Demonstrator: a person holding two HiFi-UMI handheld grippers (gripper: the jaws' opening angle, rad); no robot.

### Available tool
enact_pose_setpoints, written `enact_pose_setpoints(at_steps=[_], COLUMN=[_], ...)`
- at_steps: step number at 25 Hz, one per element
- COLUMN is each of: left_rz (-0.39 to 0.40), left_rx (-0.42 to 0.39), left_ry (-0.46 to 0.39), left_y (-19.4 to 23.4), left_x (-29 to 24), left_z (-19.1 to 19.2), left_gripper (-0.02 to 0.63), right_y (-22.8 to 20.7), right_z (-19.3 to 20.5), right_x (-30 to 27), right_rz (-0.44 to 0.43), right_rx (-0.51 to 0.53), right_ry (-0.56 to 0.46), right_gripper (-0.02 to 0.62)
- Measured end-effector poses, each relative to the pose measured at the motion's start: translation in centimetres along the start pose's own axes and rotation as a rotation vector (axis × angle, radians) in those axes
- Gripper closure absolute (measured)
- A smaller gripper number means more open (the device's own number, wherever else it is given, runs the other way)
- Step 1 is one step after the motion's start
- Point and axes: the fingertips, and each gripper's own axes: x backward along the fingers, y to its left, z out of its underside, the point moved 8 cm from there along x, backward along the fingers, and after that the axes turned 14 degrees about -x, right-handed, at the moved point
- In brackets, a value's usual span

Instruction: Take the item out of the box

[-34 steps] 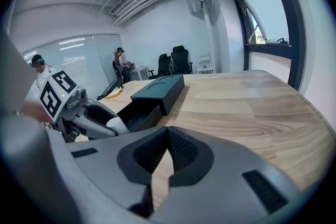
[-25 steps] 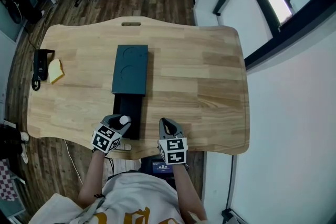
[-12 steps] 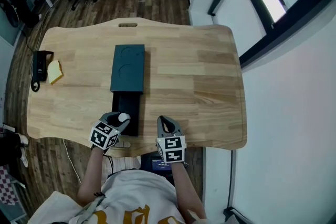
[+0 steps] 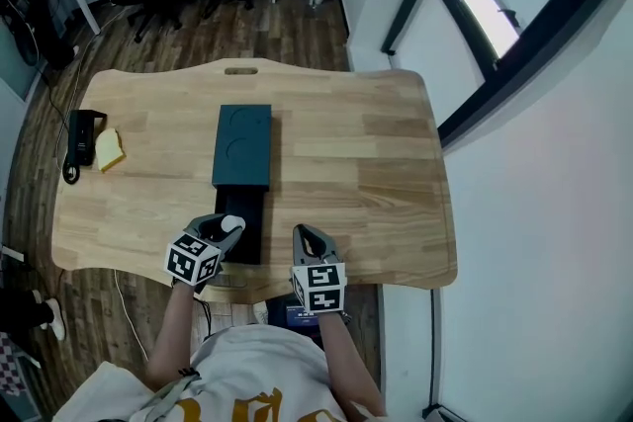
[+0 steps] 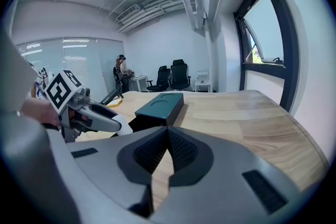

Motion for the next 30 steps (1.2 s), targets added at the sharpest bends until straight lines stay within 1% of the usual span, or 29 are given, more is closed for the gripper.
enact_pose_setpoints(at_steps=[3, 8, 16, 25, 30], left_rz=[-0.018, -0.042, -0.073, -0.076, -0.081], left_rx=[-0.007, -0.056, -0.049, -0.053, -0.025], left_ry=[-0.028, -0.070, -0.164, -0.188, -0.196], left_y=[0.1, -0.1, -0.2, -0.9, -1.2], left_x=[0.9, 2.1, 4.0, 5.3, 5.3], left_z=[-0.9, -2.7, -4.9, -6.0, -6.4], left_gripper=[0.433, 0.433, 0.433, 0.433, 0.433], right_y=[0.4, 1.2, 2.1, 2.3, 1.9], right_z=[-0.7, -1.4, -2.7, -3.2, -3.2], right_x=[0.4, 0.9, 1.6, 2.4, 2.7], right_rz=[-0.003, -0.015, -0.027, -0.041, -0.045], right_rx=[0.009, 0.018, 0.035, 0.046, 0.046], right_ry=[-0.013, -0.041, -0.082, -0.099, -0.109], right_gripper=[0.589, 0.589, 0.589, 0.589, 0.589])
